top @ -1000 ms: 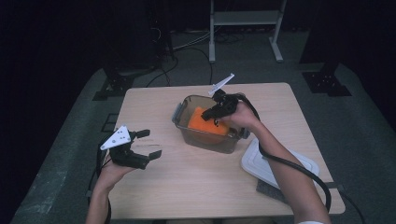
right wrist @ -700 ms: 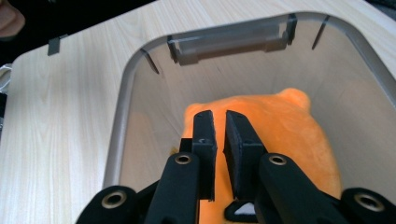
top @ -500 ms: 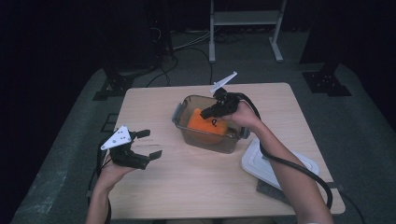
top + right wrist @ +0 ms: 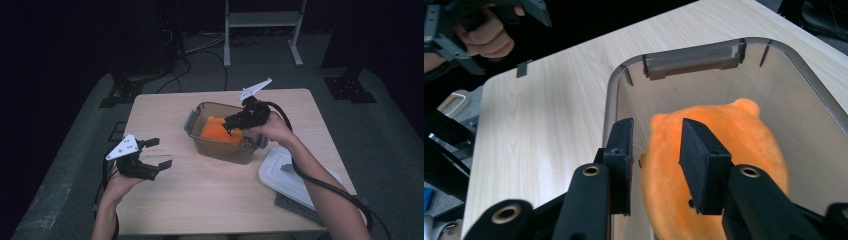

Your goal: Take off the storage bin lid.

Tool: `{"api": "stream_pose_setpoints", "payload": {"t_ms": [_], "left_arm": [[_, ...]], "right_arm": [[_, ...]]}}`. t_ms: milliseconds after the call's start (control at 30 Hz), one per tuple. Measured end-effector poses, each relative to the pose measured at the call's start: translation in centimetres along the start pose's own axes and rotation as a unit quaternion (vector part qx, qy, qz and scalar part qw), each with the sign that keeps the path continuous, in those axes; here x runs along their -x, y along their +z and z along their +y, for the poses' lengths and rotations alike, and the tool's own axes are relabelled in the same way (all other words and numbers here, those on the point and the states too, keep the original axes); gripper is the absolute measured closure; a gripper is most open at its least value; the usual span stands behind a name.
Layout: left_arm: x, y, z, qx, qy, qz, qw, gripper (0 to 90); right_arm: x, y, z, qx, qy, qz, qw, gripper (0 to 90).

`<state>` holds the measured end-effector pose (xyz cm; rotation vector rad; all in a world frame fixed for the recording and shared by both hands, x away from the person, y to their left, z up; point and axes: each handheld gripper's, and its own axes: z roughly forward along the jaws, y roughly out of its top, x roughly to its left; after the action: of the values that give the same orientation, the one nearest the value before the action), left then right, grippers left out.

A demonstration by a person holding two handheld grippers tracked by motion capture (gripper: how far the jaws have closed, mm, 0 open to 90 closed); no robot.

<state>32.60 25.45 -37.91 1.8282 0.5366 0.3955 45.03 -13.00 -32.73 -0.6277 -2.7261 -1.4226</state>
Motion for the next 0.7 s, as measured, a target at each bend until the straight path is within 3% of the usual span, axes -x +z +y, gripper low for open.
{"api": "stream_pose_setpoints", "payload": {"t_ms": [467,700], "left_arm": [[-0.2,0.0,0.0,0.001,-0.003,0.005,1.0,7.8],[0.0,0.1,0.2,0.001,-0.001,0.004,1.0,7.8]], "right_arm": [[-1.3,-2.9,-2.5,0.029,0.003,0.004,0.9996,51.4],[-2.0,-5.1,-4.6,0.046,0.004,-0.013,0.9989,43.4]]}}
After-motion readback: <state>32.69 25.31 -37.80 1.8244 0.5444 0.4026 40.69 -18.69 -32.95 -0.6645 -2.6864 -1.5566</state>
